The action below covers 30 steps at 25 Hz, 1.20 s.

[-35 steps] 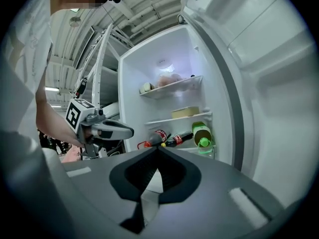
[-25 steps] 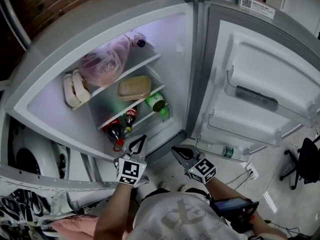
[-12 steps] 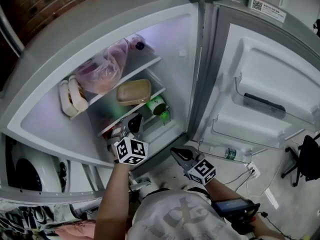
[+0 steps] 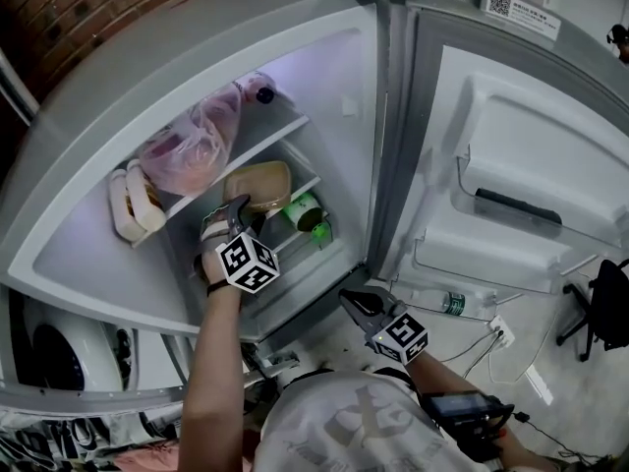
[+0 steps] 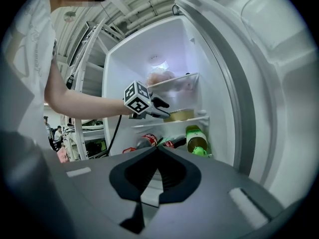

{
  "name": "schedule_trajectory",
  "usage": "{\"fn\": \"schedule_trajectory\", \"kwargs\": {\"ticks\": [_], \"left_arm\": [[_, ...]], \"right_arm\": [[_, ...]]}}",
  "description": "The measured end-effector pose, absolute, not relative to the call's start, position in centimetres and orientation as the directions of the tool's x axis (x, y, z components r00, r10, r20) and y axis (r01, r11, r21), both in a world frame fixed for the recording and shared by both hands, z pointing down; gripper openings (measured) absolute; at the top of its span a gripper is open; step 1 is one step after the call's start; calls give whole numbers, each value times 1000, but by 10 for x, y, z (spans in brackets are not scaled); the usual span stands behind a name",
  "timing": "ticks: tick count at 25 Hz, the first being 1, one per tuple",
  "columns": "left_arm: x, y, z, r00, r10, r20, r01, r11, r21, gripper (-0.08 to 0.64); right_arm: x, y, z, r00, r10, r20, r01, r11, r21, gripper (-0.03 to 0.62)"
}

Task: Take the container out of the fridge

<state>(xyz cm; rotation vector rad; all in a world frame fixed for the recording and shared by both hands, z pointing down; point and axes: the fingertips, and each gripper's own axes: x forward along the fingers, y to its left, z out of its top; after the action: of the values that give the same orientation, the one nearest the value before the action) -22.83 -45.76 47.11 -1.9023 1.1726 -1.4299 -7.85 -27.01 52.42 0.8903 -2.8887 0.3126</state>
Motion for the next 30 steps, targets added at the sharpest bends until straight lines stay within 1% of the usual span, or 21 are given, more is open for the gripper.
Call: {"fn": "schedule_trajectory", "kwargs": {"ticks": [6, 11, 12, 14, 22, 30], "left_arm": [[-231, -474, 486, 25, -814, 580, -265, -565, -781, 273], [-232, -485, 492, -2, -792, 610, -217, -595, -774, 275], [-232, -486, 494, -6, -787, 617, -206, -603, -770, 268], [-230, -487, 498, -5, -775, 632, -200, -618, -760, 210], [-226, -481, 497, 6, -782, 623, -222, -609, -762, 175], [-211, -451, 482, 35, -821, 569, -239, -560, -793, 169]], "right_arm": [[-73, -274, 526, -815, -557, 163, -579, 797, -171, 8], [-69, -279, 527, -807, -567, 166, -590, 788, -175, 8], [-69, -279, 527, -806, -568, 167, -592, 787, -176, 8], [-68, -280, 527, -803, -572, 168, -595, 783, -180, 8], [-66, -278, 529, -801, -573, 173, -598, 780, -187, 8], [-63, -265, 531, -810, -557, 183, -585, 789, -187, 8]]}}
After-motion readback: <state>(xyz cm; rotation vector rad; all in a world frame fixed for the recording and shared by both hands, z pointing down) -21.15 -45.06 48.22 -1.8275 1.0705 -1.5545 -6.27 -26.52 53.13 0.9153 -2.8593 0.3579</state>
